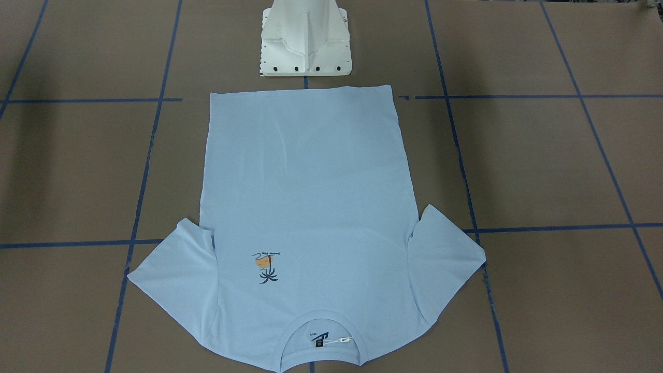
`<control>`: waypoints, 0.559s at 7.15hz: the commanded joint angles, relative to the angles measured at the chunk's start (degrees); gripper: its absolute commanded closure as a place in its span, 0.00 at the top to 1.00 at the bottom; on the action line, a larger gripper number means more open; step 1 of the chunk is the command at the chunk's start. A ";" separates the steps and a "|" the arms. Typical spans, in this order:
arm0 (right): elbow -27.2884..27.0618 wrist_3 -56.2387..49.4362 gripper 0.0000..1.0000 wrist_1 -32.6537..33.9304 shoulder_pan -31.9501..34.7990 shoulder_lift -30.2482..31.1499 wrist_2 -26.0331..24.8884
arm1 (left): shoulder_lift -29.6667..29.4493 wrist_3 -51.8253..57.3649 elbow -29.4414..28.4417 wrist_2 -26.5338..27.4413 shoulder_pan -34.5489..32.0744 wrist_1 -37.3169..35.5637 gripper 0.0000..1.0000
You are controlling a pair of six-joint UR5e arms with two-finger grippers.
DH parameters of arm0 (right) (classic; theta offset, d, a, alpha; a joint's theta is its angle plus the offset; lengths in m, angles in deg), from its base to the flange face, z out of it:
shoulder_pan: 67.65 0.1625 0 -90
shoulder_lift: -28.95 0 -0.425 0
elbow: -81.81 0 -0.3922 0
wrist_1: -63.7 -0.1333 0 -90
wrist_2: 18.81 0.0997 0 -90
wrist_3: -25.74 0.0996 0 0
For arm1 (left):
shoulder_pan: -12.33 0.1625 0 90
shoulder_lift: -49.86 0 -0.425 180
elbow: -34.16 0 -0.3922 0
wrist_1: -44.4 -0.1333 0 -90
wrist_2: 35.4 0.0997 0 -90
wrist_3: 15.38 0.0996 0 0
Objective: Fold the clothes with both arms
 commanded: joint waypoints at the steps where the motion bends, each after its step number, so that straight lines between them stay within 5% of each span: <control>1: 4.77 1.03 1.00 -0.45 -2.16 -8.90 0.05 | -8.57 -0.15 -6.27 1.33 0.01 8.96 1.00; 4: 18.20 4.69 1.00 -21.29 -3.91 -13.04 4.88 | -9.40 -0.24 -7.27 0.90 -0.07 13.49 1.00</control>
